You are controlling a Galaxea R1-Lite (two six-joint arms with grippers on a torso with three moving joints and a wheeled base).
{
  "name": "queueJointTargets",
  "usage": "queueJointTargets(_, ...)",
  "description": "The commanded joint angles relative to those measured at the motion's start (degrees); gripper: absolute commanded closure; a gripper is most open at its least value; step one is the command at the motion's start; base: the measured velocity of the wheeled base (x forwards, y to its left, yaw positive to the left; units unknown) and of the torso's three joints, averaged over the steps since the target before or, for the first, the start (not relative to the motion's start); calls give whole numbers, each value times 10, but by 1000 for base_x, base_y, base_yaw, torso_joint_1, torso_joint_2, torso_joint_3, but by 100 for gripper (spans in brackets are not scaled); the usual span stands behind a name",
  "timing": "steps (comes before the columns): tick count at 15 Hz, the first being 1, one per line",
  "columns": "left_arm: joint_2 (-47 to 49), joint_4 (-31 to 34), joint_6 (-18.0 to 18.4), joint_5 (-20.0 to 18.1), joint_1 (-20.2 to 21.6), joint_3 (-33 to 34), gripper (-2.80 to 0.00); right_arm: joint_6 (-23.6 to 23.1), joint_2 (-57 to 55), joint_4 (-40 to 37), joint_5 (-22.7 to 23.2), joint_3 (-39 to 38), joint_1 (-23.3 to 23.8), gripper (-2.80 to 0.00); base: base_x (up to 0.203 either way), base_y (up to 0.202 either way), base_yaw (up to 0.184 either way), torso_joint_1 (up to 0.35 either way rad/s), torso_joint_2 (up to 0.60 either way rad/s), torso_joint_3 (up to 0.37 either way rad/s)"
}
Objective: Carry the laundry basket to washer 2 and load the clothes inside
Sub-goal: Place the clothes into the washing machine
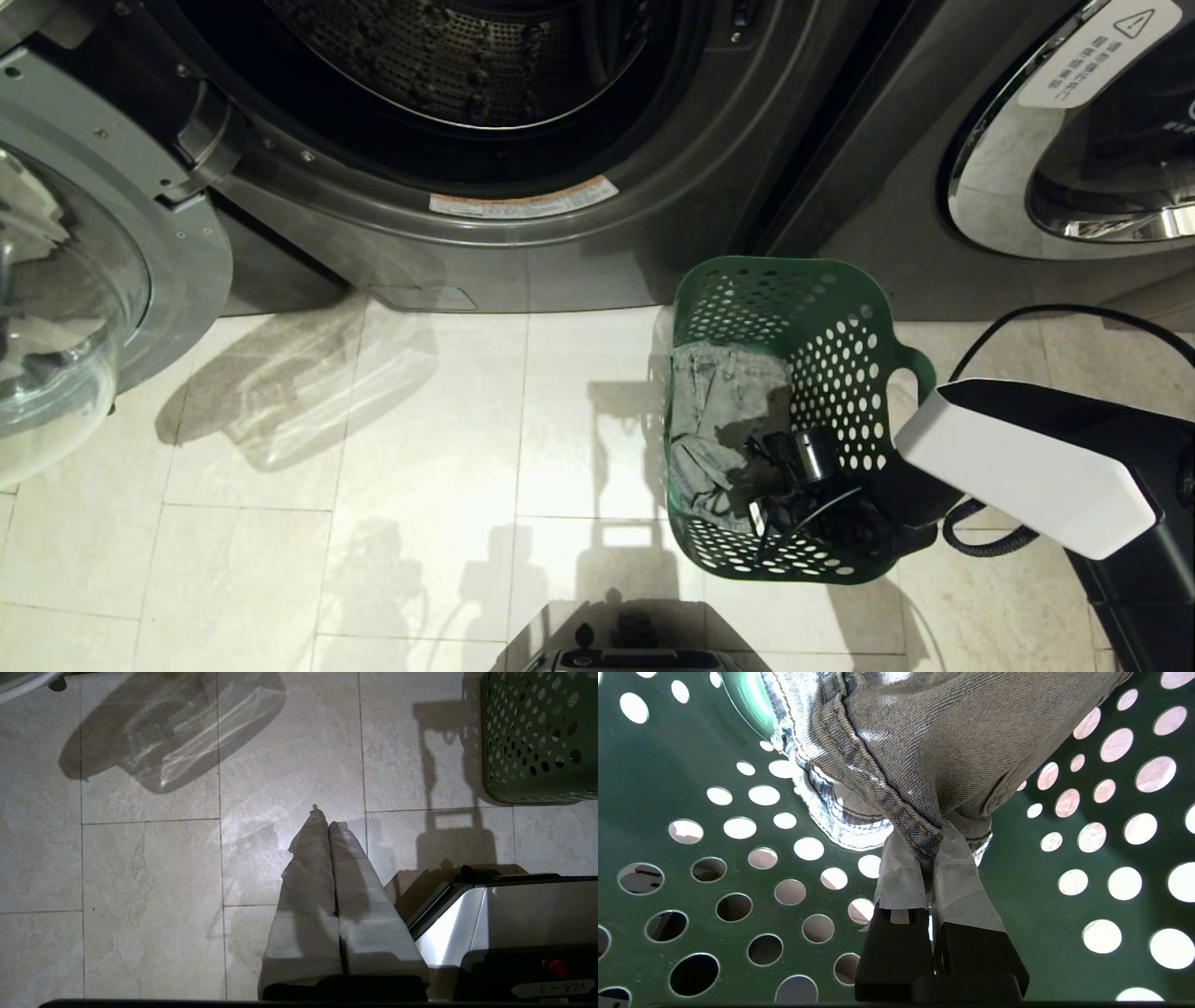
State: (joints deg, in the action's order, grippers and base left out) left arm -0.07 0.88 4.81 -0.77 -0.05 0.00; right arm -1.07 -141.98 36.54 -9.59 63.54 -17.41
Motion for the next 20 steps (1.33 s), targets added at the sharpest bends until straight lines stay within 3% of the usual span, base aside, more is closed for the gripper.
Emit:
queueJointTargets(1, 0, 0, 0, 0, 0, 1, 0, 0, 0, 8, -1, 0, 0, 0, 0, 0, 0, 0, 0, 0)
queueJointTargets(10, 0, 0, 0, 0, 0, 1, 0, 4, 49, -2, 2, -32, 0, 0, 0, 0, 0, 0, 0, 0)
queueJointTargets(17, 0, 0, 0, 0, 0, 1, 0, 36, 227, -166, 5, -71, 0, 0, 0, 0, 0, 0, 0, 0)
queueJointTargets(20, 0, 0, 0, 0, 0, 1, 0, 40, 319, -185, 18, -115, -5, 0, 0, 0, 0, 0, 0, 0)
